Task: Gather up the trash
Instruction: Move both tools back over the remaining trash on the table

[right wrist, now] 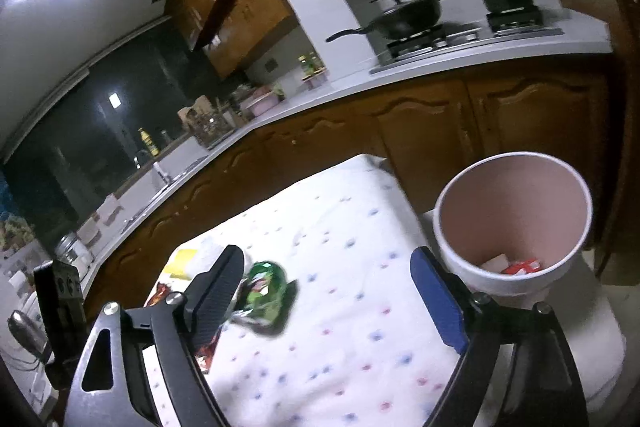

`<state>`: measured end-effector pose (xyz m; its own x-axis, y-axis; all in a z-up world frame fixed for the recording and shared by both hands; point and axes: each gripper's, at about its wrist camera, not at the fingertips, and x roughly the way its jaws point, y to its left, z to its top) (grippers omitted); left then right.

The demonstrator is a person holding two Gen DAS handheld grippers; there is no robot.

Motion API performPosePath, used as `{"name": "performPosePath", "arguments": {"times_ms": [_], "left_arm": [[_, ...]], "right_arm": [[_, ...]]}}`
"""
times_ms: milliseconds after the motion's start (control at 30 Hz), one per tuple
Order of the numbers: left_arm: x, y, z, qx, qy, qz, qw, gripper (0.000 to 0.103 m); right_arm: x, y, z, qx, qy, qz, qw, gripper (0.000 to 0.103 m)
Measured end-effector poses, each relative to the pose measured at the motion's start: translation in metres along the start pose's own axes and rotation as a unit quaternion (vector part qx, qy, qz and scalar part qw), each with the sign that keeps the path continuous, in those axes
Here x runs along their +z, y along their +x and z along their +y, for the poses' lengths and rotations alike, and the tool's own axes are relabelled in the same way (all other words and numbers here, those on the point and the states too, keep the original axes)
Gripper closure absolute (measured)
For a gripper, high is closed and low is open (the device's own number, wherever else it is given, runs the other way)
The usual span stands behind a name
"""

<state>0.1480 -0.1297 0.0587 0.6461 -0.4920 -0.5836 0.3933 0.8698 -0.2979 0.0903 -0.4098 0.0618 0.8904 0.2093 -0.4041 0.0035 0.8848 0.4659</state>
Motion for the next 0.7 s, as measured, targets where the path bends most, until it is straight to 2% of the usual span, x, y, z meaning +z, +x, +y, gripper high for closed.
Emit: {"name": "performPosePath", "arguments": {"times_ms": [467, 600, 700], "left_arm": [[-0.028, -0.047, 0.078, 0.069, -0.052, -0.014, 0.9962, 0.053], [-0.031, -0.052, 0.091, 0.078, -0.060, -0.013, 0.9951, 0.053], [-0.034, -0.053, 0.097, 0.085, -0.065, -0.012, 0.9942, 0.049]], "right_arm": [[-0.042, 0.032, 0.064, 0.046, -0.043, 0.053, 0.997, 0.015], [-0.052, 0.041, 0.077, 0.050, -0.050, 0.064, 0.995, 0.015], [-0.057, 0.048, 0.085, 0.053, -0.054, 0.071, 0.995, 0.015]]}}
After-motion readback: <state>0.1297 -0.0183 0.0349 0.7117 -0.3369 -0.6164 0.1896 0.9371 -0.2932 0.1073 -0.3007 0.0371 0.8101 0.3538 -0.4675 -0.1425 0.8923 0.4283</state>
